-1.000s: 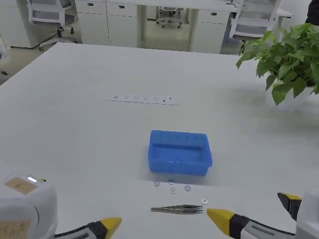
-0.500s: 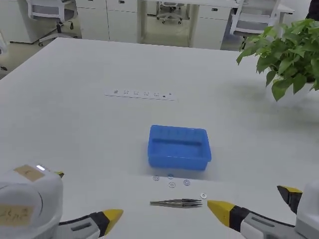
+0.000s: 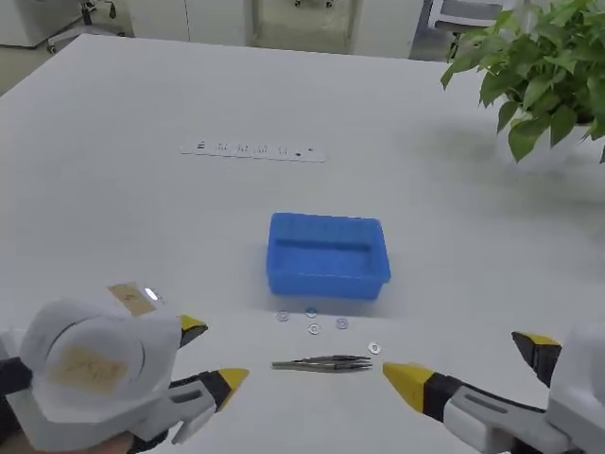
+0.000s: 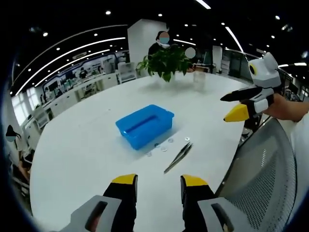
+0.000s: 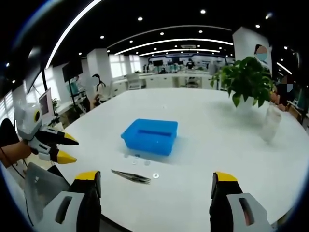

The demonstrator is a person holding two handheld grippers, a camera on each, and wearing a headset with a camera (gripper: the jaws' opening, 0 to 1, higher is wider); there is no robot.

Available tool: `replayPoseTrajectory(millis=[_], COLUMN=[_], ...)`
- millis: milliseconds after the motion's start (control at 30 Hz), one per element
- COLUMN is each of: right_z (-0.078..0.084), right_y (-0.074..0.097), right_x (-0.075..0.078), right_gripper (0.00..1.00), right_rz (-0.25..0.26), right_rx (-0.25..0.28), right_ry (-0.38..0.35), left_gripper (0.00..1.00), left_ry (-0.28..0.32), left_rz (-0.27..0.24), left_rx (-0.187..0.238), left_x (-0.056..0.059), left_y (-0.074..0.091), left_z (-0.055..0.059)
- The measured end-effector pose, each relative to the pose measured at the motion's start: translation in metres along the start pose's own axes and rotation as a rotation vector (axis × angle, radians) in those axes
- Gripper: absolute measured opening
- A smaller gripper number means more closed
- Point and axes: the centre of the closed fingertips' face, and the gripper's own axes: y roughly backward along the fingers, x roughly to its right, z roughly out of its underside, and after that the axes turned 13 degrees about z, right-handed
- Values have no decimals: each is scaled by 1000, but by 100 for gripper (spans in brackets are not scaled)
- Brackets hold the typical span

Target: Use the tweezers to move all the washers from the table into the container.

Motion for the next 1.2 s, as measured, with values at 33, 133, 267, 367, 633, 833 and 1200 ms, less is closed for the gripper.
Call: replayPoseTrajectory(millis=[33,133,267,367,633,833,1200], right_z=[1,4,6,8,15,14,17], right_y=[-2,-4,-6,-8,-13,-13,-15], right_x=[0,0,-1,-1,-3,3,5], right_gripper=[94,94,94,95,94,92,92], right_rz=[1,-1,-7,-7,-10,13,34], right_rx=[-6,-19,-27,-33,-57,-34,-46], right_ry=[-1,1,3,0,0,-6,26], left_gripper=[32,27,22,16,14,10,5], left_ry=[-6,-34,-77,-97,-145,-173,-232], left_rz=[3,31,83,105,158,157,214], left_rx=[-5,-32,-94,-126,-201,-225,-256], left_x=[0,-1,-3,-5,-9,-15,-14], left_y=[-3,-13,-27,-37,-66,-85,-105], left_z=[0,4,11,14,22,28,32])
